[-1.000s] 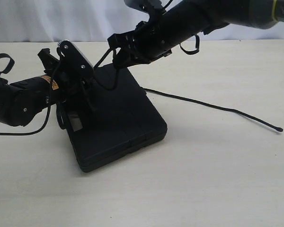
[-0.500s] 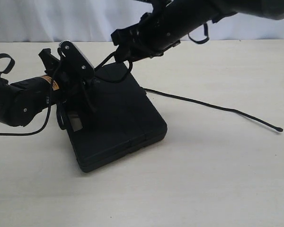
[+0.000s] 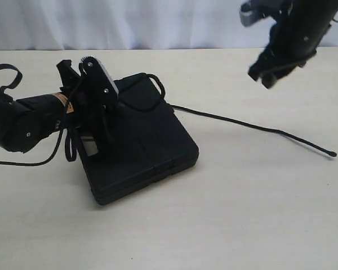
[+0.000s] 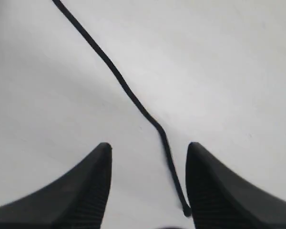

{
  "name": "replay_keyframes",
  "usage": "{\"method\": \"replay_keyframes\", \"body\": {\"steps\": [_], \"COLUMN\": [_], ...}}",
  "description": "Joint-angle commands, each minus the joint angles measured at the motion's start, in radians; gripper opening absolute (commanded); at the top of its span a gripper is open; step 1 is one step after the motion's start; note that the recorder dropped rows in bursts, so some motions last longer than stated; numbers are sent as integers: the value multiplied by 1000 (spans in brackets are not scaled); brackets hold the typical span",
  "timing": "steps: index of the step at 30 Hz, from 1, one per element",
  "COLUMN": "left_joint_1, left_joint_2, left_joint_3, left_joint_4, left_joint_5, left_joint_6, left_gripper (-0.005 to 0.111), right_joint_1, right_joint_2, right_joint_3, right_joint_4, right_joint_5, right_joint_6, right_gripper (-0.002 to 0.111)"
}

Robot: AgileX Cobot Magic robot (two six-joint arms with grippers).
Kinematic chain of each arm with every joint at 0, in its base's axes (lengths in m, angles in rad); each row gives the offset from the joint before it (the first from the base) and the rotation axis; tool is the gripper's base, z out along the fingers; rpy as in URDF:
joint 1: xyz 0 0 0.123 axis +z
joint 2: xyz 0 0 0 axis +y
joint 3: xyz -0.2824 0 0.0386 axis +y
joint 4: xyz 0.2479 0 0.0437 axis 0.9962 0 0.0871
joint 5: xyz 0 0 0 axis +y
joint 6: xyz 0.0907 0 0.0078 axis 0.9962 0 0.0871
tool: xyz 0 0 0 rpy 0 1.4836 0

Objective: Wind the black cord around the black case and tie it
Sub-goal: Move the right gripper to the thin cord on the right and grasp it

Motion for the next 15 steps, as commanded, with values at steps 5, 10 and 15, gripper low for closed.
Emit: {"method": "replay_keyframes", "body": {"steps": [5, 10, 15], "left_joint_1": [-6, -6, -6], "left_joint_2": [0, 0, 0], "left_joint_3": [5, 5, 5], "left_joint_4": [96, 135, 155], "left_joint_5": [27, 45, 45], "left_joint_6": [-12, -12, -8], "left_gripper": [0, 0, 0], "right_joint_1": [-62, -62, -68], "right_joint_2": [245, 338, 350], "right_joint_3": [23, 23, 23], "right_joint_4": [-150, -224, -226], "right_joint_5": [-32, -37, -97], "right_joint_6": [-40, -76, -92], "right_gripper": [46, 46, 46]}}
